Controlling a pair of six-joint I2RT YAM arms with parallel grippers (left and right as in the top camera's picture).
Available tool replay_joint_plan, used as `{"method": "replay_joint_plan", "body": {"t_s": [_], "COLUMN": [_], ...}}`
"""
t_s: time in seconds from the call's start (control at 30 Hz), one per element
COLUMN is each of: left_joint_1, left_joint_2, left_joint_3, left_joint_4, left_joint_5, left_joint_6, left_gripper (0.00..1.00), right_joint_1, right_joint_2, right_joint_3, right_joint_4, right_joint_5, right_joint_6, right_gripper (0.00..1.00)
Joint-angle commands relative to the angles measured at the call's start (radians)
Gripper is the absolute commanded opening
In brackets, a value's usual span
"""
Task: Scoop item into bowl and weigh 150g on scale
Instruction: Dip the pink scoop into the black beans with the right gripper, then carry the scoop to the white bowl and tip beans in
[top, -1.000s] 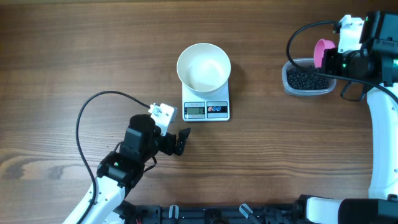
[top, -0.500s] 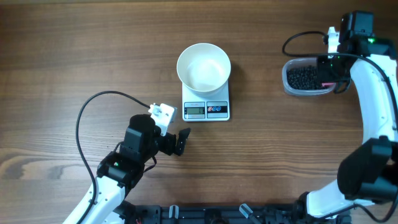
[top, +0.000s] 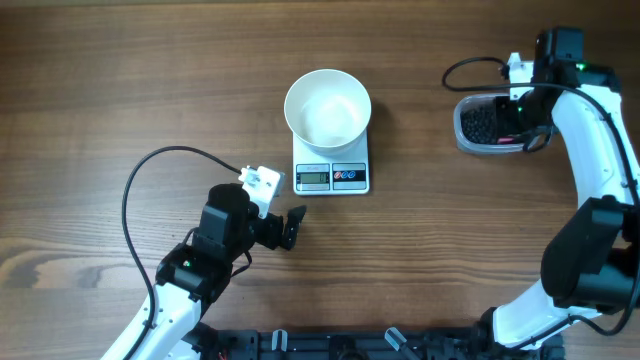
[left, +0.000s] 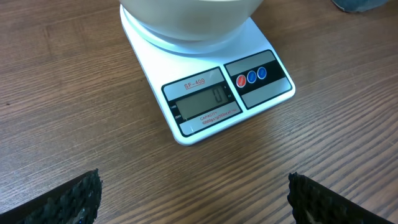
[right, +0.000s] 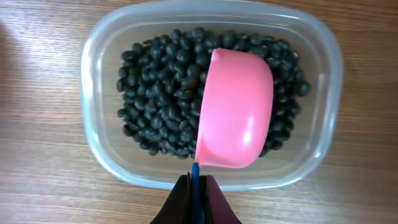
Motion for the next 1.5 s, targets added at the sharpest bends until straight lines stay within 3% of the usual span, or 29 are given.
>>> {"method": "replay_joint_plan", "body": {"t_s": [0.0,0.2,0.3,0.67,0.83,1.03,1.3,1.47], "left_joint_1": [0.004,0.004,0.004,0.004,0.004,0.004,0.004,0.004], "left_joint_2": [-0.008,-0.008,-0.008,-0.008,-0.008,-0.008,-0.008,-0.008], "left_joint_3": [-0.003,-0.003,-0.004,-0.003,-0.003,-0.003,-0.003,-0.003], "left_joint_4": [-0.001,-0.001,-0.001,-0.001,-0.001,-0.001,-0.001,-0.001], "left_joint_5": [-0.010,-0.010,-0.010,-0.010,-0.010,-0.010,-0.010,-0.010], "left_joint_6": [-0.010,-0.010,-0.010,-0.011,-0.010,-0.010,-0.010,-0.010], "left_gripper": [1.00,1.00,1.00,1.00,1.00,1.00,1.00,1.00], "right_joint_1": [-0.002,-0.026,-0.123,-0.444,-0.467,-0.333,0.027,0.213], "right_joint_2": [0.028,0.028,0.028,0.028,0.028,0.028,0.028,0.026], "right_joint_3": [-0.031,-0.031,-0.031,-0.031,-0.031,-0.031,0.013,0.077], "right_joint_4": [0.001,0.006,0.010,-0.085,-0.115,-0.076,0.178,0.212], "right_joint_5": [-0.117,-0.217,-0.383,-0.797,-0.977,-1.053,-1.044,-0.841], "right_joint_6": [-0.016,-0.013,-0.018,-0.217,-0.303,-0.173,0.143,0.204], "right_gripper": [0.04,0.04,0.04,0.04,0.04,0.04,0.04,0.04]}}
